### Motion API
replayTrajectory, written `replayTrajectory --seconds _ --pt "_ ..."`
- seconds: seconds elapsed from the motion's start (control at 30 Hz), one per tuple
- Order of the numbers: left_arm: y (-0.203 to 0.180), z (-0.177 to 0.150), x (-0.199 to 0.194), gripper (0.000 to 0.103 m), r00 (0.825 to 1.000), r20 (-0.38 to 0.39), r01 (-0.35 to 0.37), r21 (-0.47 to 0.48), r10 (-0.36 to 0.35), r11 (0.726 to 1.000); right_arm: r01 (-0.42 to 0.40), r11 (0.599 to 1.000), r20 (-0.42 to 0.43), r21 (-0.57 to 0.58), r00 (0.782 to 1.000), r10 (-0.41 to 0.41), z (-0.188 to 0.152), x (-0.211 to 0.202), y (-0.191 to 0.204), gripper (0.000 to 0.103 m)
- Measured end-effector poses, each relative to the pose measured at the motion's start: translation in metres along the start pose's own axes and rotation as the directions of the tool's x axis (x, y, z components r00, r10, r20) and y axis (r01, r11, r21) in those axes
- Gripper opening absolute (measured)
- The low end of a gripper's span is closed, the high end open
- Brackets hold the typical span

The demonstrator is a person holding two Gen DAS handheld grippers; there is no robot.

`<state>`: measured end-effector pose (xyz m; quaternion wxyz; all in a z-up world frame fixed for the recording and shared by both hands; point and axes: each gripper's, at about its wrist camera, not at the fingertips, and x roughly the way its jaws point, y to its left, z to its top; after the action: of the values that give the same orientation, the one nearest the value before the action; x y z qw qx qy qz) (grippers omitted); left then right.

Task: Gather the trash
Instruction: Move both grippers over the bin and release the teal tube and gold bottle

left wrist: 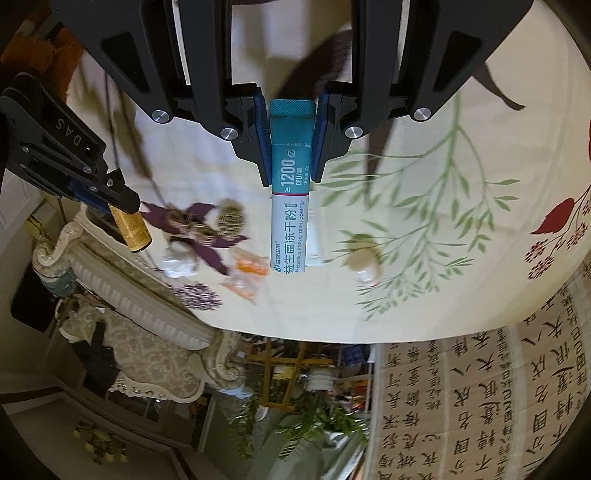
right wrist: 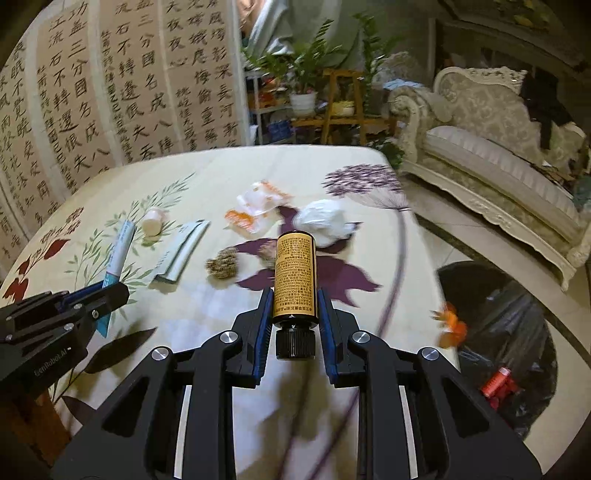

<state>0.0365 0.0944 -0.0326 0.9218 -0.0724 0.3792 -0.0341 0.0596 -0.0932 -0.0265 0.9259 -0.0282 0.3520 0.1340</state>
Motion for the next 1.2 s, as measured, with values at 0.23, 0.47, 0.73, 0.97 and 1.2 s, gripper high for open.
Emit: replayTrajectory --seconds 0.23,0.47,0.73,0.97,1.2 --pt "-0.045 -0.001 0.001 0.022 0.998 0.021 0.055 0.055 -0.056 0.997 0.09 0.994 0.039 0.065 0.995 -0.092 -0.009 -0.019 -0.041 0.023" --pt "-0.1 -0.001 0.01 0.022 0.993 0.024 0.11 0.131 -0.114 0.985 0.189 0.972 0.045 0.142 0.979 -0.197 -0.022 -0.033 -0.092 0.023" --pt "-0.163 0.004 0.025 0.022 0.985 0.018 0.162 0.231 -0.171 0.959 0.291 0.939 0.051 0.185 0.951 -0.305 -0.033 -0.042 -0.135 0.023" --pt "-0.198 0.006 0.045 0.022 0.984 -0.01 0.172 0.283 -0.176 0.944 0.322 0.921 0.047 0.221 0.939 -0.34 -0.039 -0.04 -0.164 0.023" --pt "-0.224 0.004 0.06 0.022 0.985 -0.033 0.173 0.325 -0.171 0.93 0.324 0.912 0.035 0.251 0.939 -0.343 -0.041 -0.032 -0.184 0.023"
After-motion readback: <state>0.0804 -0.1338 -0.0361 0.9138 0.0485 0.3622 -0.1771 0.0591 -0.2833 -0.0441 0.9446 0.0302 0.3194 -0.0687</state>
